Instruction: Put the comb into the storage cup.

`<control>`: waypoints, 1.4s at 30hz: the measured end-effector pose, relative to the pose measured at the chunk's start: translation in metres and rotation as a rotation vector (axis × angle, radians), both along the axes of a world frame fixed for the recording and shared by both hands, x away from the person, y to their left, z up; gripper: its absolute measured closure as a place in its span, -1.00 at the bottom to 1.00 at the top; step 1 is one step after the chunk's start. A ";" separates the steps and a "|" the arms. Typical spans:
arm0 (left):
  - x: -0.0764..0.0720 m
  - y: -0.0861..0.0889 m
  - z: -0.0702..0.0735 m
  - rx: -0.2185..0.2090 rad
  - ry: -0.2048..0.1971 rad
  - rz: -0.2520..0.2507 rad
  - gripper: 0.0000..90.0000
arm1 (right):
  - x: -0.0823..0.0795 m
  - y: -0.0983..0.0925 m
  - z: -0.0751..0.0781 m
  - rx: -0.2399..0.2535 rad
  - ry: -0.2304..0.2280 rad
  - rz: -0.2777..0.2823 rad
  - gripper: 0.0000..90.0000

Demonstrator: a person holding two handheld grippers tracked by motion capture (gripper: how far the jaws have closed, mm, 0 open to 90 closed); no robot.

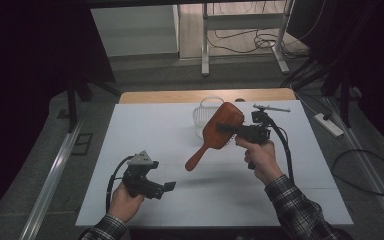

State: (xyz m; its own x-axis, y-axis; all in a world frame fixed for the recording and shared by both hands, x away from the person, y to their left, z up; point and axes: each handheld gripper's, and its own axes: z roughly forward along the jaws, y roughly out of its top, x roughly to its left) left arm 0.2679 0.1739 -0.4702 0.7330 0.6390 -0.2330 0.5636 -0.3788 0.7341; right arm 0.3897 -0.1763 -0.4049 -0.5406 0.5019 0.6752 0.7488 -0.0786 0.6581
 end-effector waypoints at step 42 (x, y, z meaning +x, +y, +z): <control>-0.034 0.039 -0.005 0.001 0.005 0.056 -1.00 | 0.036 -0.015 0.027 -0.004 -0.066 -0.120 0.17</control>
